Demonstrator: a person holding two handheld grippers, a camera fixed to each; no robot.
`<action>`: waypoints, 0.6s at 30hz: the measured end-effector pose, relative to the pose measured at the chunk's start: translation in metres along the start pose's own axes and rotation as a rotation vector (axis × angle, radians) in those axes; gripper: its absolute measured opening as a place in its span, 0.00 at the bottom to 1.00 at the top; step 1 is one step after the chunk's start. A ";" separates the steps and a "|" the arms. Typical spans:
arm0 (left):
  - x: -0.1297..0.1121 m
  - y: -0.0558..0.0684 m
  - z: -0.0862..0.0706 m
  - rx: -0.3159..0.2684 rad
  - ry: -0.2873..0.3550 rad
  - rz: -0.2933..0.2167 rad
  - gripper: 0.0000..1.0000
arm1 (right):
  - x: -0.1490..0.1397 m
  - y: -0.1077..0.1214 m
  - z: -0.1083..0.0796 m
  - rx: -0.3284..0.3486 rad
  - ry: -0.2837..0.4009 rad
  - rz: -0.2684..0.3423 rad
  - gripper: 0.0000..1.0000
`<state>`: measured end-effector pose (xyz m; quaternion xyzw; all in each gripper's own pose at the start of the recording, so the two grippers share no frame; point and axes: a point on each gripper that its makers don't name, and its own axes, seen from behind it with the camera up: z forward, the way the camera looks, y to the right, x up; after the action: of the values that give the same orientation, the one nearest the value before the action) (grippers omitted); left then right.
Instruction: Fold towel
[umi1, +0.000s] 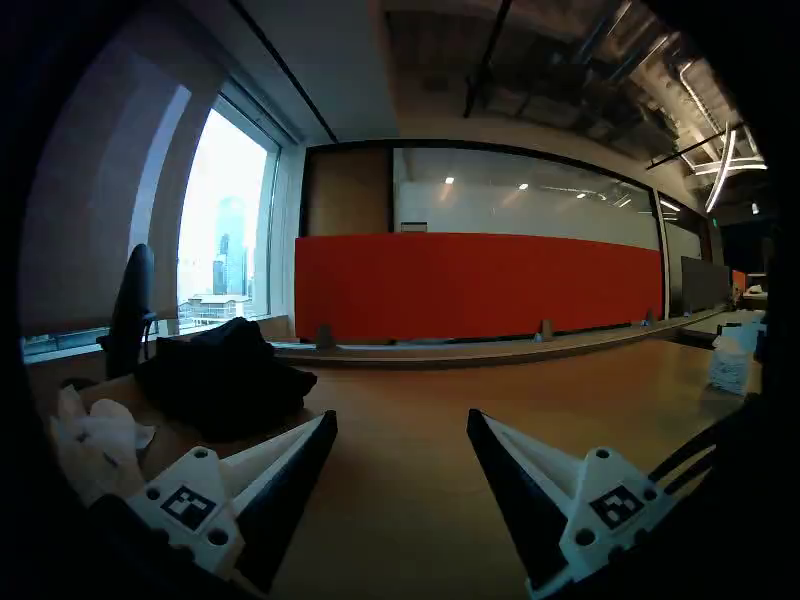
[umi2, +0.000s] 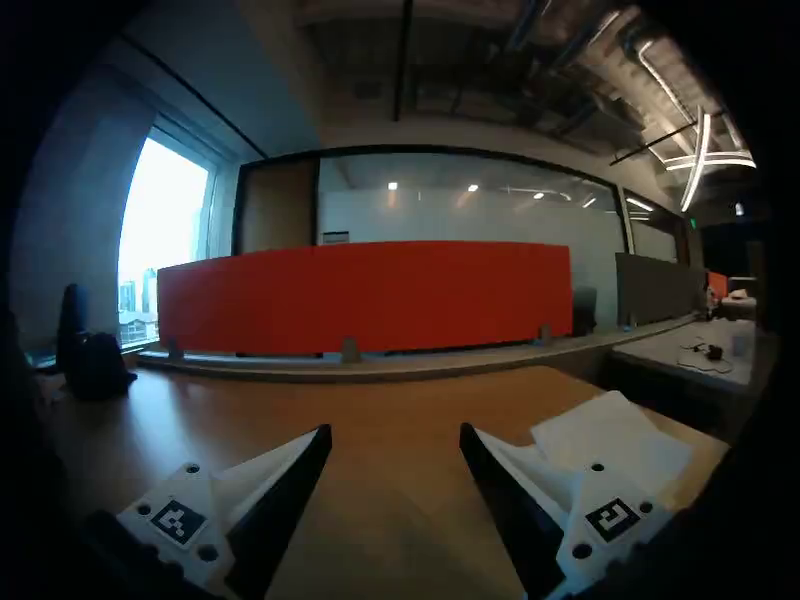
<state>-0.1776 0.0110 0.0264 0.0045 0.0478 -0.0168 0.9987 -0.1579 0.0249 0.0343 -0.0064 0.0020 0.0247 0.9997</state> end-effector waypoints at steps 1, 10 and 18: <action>0.000 0.000 0.000 0.000 0.000 0.000 0.97 | -0.003 0.000 0.000 0.001 -0.001 -0.002 0.99; 0.000 0.000 0.000 0.000 0.000 0.000 0.97 | -0.008 -0.006 -0.001 0.008 -0.002 -0.001 0.99; 0.000 0.000 0.000 0.000 0.000 0.000 0.97 | -0.007 -0.014 -0.005 0.021 0.019 -0.023 0.99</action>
<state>-0.1776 0.0113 0.0265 0.0044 0.0478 -0.0168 0.9987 -0.1638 0.0104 0.0299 0.0038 0.0119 0.0129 0.9998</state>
